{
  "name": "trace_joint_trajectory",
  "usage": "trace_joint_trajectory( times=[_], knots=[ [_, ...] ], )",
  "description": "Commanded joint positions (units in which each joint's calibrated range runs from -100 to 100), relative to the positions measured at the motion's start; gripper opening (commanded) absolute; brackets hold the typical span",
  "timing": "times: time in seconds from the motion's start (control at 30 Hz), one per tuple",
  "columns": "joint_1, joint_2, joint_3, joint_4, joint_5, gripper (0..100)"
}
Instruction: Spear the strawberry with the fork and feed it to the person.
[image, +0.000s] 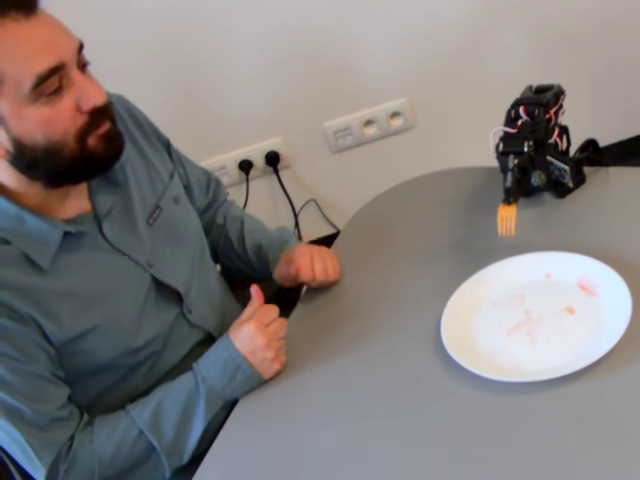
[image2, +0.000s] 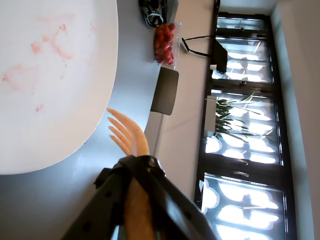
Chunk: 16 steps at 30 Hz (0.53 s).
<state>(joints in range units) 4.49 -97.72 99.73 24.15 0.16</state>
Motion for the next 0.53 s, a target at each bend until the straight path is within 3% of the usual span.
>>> trace_joint_trajectory(
  times=[0.0, 0.5],
  knots=[
    [-0.38, -0.16, -0.36, 0.13, 0.26, 2],
    [-0.38, -0.67, -0.45, 1.26, 0.37, 2]
  ],
)
